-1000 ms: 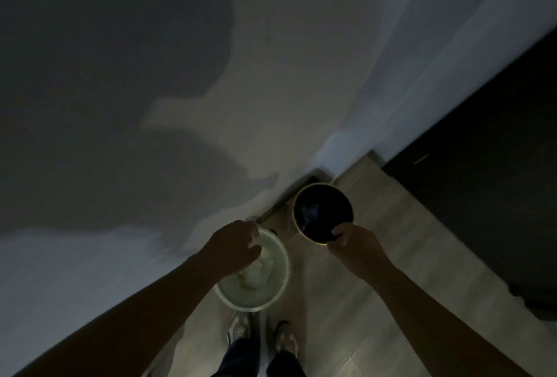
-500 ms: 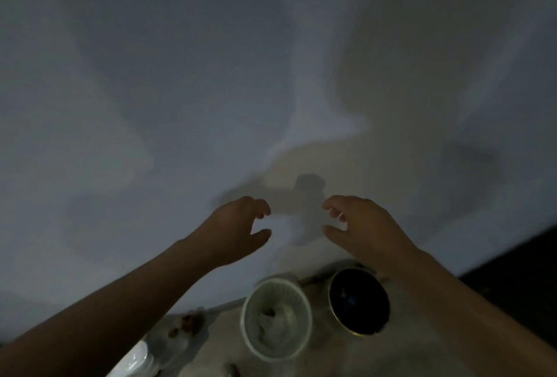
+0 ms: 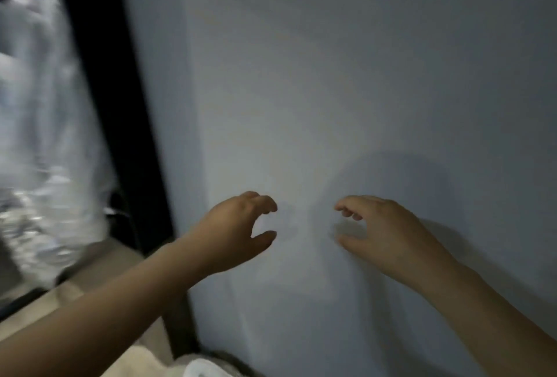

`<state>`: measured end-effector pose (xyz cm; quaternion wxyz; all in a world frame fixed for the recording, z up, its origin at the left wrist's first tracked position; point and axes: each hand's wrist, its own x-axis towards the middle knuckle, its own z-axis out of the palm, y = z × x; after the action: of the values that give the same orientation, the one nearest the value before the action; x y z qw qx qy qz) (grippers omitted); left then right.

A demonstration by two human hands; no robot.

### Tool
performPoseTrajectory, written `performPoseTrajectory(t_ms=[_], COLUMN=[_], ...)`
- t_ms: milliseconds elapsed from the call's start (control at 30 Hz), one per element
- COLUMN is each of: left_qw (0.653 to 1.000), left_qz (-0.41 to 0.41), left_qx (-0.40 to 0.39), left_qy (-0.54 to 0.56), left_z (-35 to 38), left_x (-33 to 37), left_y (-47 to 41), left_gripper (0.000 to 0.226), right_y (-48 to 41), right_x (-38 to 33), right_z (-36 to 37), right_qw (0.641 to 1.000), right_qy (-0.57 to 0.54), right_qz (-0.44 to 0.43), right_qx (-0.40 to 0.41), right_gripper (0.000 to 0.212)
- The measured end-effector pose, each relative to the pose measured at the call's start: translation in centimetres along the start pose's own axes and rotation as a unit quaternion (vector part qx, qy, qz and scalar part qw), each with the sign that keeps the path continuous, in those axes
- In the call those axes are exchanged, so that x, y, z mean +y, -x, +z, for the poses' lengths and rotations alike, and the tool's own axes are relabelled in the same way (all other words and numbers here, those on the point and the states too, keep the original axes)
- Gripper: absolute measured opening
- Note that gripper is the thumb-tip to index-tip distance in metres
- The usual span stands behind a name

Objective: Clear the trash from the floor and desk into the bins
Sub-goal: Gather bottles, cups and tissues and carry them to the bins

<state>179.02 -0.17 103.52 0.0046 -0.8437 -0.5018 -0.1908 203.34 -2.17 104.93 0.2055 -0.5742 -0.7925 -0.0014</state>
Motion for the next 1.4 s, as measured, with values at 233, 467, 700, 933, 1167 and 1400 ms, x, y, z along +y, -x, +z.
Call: performPoseTrajectory(t_ms=[233, 467, 700, 933, 1167, 1400], left_qw=[0.982, 0.936, 0.882, 0.852, 0.824, 0.801], left_qz=[-0.151, -0.287, -0.404, -0.453, -0.49, -0.527], left_qx=[0.082, 0.113, 0.149, 0.163, 0.157, 0.162], left_qy=[-0.084, -0.171, -0.192, -0.206, -0.236, -0.233], left_z=[-11.6, -21.6, -27.7, -30.4, -34.3, -36.9], left_x=[-14.3, -25.8, -34.1, -42.0, -55.0, -66.3], left_y=[14.6, 32.2, 44.7, 50.4, 50.9, 53.0], left_gripper=[0.041, 0.045, 0.041, 0.042, 0.046, 0.044], right_y=[-8.1, -10.9, -12.1, -16.2, -25.1, -33.0], right_x=[-21.7, -45.8, -64.1, -75.1, -85.8, -95.8], right_z=[5.1, 10.0, 14.4, 18.8, 24.5, 29.4], right_qw=[0.979, 0.939, 0.89, 0.859, 0.833, 0.813], right_qy=[-0.06, -0.098, -0.13, -0.13, -0.159, -0.166], right_qz=[-0.195, -0.33, -0.435, -0.491, -0.527, -0.554], right_qx=[0.004, -0.009, -0.037, -0.056, -0.054, -0.057], right_gripper=[0.046, 0.046, 0.044, 0.046, 0.048, 0.048])
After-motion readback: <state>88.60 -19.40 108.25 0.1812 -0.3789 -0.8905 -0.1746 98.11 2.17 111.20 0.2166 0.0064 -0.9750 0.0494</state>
